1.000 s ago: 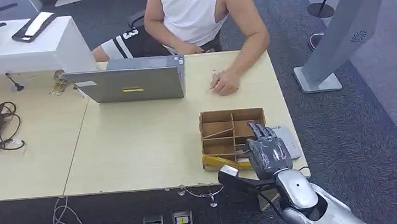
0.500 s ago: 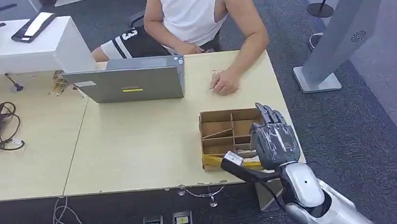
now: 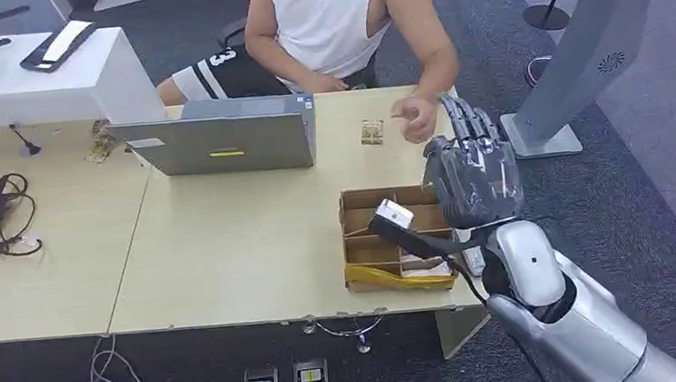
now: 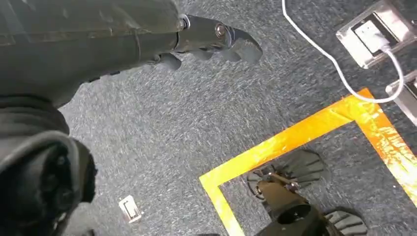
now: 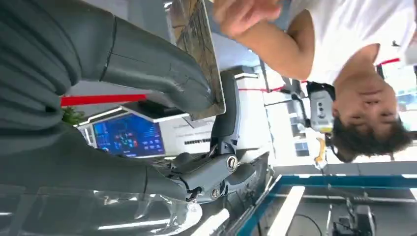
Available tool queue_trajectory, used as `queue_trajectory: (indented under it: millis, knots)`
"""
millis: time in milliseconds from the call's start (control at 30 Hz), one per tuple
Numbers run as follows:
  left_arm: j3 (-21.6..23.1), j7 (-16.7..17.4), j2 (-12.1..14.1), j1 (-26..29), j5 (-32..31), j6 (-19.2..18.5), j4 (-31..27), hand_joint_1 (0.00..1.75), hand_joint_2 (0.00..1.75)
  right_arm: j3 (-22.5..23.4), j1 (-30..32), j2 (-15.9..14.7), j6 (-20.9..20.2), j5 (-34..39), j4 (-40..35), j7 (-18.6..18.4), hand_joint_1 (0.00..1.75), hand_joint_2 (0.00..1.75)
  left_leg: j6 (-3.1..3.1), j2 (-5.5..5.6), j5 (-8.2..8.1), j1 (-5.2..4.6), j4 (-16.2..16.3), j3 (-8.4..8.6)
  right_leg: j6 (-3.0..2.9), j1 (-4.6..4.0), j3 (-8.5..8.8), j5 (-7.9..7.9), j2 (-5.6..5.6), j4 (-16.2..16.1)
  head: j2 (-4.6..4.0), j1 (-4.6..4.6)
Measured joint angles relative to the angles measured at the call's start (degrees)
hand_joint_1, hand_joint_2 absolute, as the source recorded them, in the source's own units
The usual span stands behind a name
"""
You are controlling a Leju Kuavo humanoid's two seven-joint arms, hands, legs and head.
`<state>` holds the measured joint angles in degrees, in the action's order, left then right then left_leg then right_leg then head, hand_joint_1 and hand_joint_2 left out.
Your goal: Pass the card to the sensor for recognition and then transmit it.
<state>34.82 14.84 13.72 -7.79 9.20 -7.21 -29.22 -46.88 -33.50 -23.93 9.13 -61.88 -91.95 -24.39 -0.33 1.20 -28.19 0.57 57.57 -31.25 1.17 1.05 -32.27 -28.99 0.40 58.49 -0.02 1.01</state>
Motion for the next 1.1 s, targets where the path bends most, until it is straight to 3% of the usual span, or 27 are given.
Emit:
queue_trajectory:
  millis: [233, 567, 867, 900, 933, 1100]
  knots:
    - [1.09, 0.79, -1.27, -1.98, -3.45, 0.02, 1.09, 0.00, 0.00, -1.68, -5.81, 4.00, -3.89, 1.58, 5.16, 3.36, 1.75, 1.75, -0.03, 0.06, 0.04, 0.01, 0.00, -0.08, 0.00, -0.01, -0.02, 0.01, -0.02, 0.02, 0.00, 0.00]
    - [1.55, 2.25, -2.14, -3.30, -5.86, 0.00, 1.53, 0.00, 0.00, -4.22, -10.97, 9.11, -4.17, 2.86, 14.23, 3.89, 1.75, 1.75, -0.04, 0.09, 0.05, 0.02, 0.00, -0.10, -0.01, -0.01, -0.04, 0.00, -0.02, 0.02, 0.00, 0.02]
    - [2.38, 6.38, -4.04, -4.97, -12.04, 0.00, 1.73, 0.00, 0.00, -5.62, -16.40, 18.73, -2.01, 0.59, 30.55, 2.45, 1.71, 1.75, -0.07, 0.07, 0.09, 0.05, 0.00, -0.05, 0.00, -0.04, -0.04, 0.02, 0.00, 0.03, 0.00, 0.00]
    - [2.38, 6.73, -4.24, -5.12, -12.63, 0.00, 1.73, 0.00, 0.00, -5.75, -16.69, 19.83, -1.66, 0.28, 32.38, 2.49, 0.10, 1.75, -0.07, 0.07, 0.09, 0.05, 0.00, -0.04, 0.00, -0.04, -0.04, 0.02, 0.00, 0.03, 0.00, 0.02]
    - [2.38, 6.86, -4.39, -5.28, -13.14, 0.00, 1.73, 0.00, 0.00, -5.75, -16.95, 20.74, -1.33, 0.00, 34.37, 2.60, 0.00, 1.75, -0.07, 0.07, 0.09, 0.06, 0.00, -0.04, 0.00, -0.05, -0.04, 0.02, 0.00, 0.03, 0.00, 0.02]
    - [2.08, 6.91, -4.87, -5.55, -15.08, 0.00, 1.94, 0.00, 0.00, -5.70, -17.18, 22.90, -0.37, -1.07, 40.02, 2.75, 0.00, 1.75, -0.07, 0.06, 0.09, 0.05, 0.01, -0.05, 0.00, -0.04, -0.04, 0.02, 0.01, 0.03, 0.00, 0.02]
